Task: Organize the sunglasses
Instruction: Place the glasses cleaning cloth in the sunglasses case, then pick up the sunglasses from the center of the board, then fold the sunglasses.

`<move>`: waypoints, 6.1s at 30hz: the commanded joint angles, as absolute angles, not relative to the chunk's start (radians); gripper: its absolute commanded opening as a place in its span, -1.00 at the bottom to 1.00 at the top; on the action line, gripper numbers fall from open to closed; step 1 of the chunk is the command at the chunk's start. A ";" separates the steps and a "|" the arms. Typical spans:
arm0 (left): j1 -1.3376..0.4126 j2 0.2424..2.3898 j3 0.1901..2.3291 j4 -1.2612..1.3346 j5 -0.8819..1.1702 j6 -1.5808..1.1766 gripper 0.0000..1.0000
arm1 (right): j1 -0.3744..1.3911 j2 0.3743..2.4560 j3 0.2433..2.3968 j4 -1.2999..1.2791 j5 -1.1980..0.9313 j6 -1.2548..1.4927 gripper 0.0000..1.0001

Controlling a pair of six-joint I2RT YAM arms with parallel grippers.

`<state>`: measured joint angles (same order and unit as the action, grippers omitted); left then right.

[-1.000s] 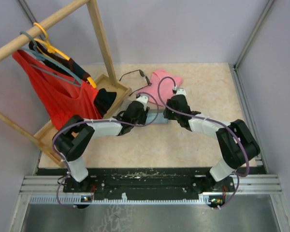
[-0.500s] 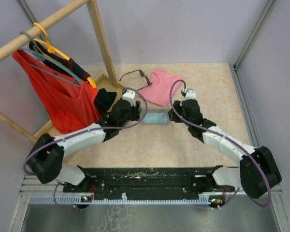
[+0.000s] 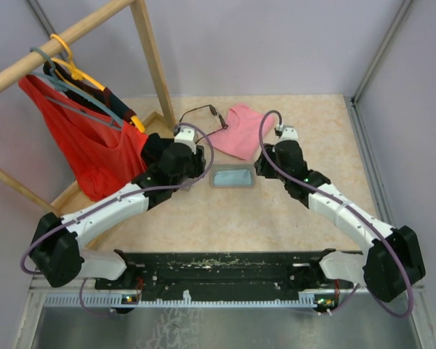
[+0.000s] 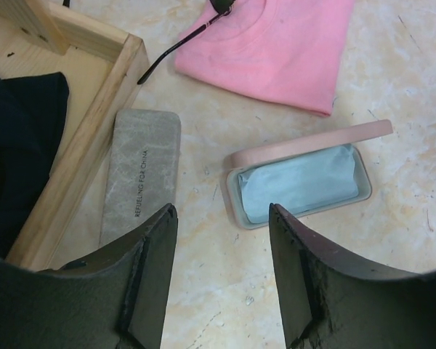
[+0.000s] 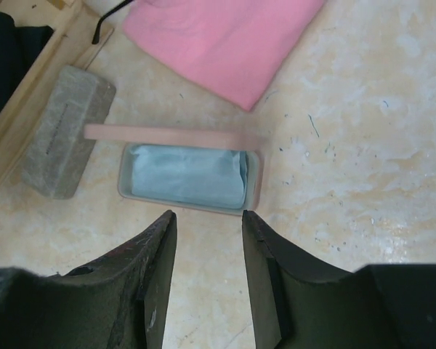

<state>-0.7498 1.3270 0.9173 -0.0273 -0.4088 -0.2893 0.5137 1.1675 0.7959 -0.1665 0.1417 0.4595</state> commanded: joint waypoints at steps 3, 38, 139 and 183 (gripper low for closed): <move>-0.746 1.264 1.004 -0.298 -0.391 -0.326 0.22 | 0.503 1.310 1.010 -0.131 0.175 0.555 -0.12; -0.744 0.905 0.801 -0.388 -0.340 -0.280 0.31 | 0.529 2.271 1.713 0.108 0.262 1.205 0.03; -0.832 1.304 1.004 -0.181 -0.186 -0.318 0.28 | 0.064 0.701 0.444 -0.091 -0.538 0.979 -1.00; -1.013 1.233 0.819 0.124 -0.093 -0.447 0.63 | 0.065 0.486 0.305 -0.188 -0.180 1.200 -1.00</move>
